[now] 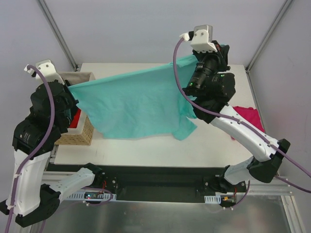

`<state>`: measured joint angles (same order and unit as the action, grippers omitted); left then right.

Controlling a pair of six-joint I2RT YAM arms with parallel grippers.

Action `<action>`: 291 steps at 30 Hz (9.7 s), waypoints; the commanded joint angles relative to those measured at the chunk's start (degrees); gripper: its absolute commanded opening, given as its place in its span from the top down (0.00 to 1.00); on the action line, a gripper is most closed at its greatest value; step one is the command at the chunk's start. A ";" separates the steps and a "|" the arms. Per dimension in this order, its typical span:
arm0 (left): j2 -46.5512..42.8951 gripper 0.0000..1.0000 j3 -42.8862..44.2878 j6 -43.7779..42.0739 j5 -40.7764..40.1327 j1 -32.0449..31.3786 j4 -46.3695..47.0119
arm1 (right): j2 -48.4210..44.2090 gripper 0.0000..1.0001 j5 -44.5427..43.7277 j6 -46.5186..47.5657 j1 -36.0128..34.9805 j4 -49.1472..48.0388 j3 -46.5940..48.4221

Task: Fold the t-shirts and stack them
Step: Flatten out the tshirt

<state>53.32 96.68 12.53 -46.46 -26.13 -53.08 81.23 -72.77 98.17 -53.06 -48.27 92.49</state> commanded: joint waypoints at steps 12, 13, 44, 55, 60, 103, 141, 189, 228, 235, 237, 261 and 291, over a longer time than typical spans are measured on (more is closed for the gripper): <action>5.82 1.00 -0.36 -2.78 -4.52 1.08 -0.27 | 13.50 0.99 -2.02 0.63 3.75 -0.78 13.41; 6.27 1.00 -0.10 -2.78 -4.17 1.08 -0.10 | 14.47 0.99 -2.02 -0.43 4.01 1.49 14.20; 19.10 1.00 5.53 -3.75 0.05 1.08 5.27 | 24.85 0.99 4.48 -45.35 13.33 43.08 28.02; 21.30 1.00 2.28 -2.17 -0.39 1.08 5.79 | 25.38 0.99 4.75 -51.59 15.79 46.60 20.72; 22.96 1.00 0.35 -2.34 -0.91 1.08 8.16 | 26.61 0.99 6.15 -53.70 16.76 47.48 19.93; 54.60 1.00 9.57 -1.81 -8.74 11.63 30.84 | 48.49 0.99 31.99 -67.67 28.97 46.25 35.13; 34.24 0.54 -0.44 -1.46 3.65 11.98 26.10 | 28.29 0.99 25.93 -79.40 28.62 59.93 10.37; 23.06 0.62 -7.48 1.44 5.50 8.20 18.01 | 24.67 0.99 46.40 -120.23 19.40 79.56 -17.78; 24.12 0.62 -5.98 3.64 5.59 6.00 15.02 | 17.38 0.99 48.52 -130.95 24.32 83.16 -31.66; 22.53 0.62 -8.26 4.16 5.85 5.83 15.11 | 14.83 0.99 48.43 -135.08 23.27 86.32 -35.18; 22.18 0.62 -8.53 4.16 5.94 5.83 15.02 | 14.05 0.99 48.34 -136.31 22.48 87.64 -35.53; 19.89 0.62 -13.37 8.47 6.82 5.83 15.11 | 7.19 0.99 45.61 -146.42 13.33 101.36 -39.49; 18.75 0.60 -12.66 1.97 3.13 5.74 15.02 | 21.87 0.99 48.24 -141.49 13.16 95.56 -27.53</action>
<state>74.37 83.31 16.58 -40.93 -19.92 -38.26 103.81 -26.50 -41.36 -40.32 47.59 65.95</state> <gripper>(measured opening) 0.394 0.012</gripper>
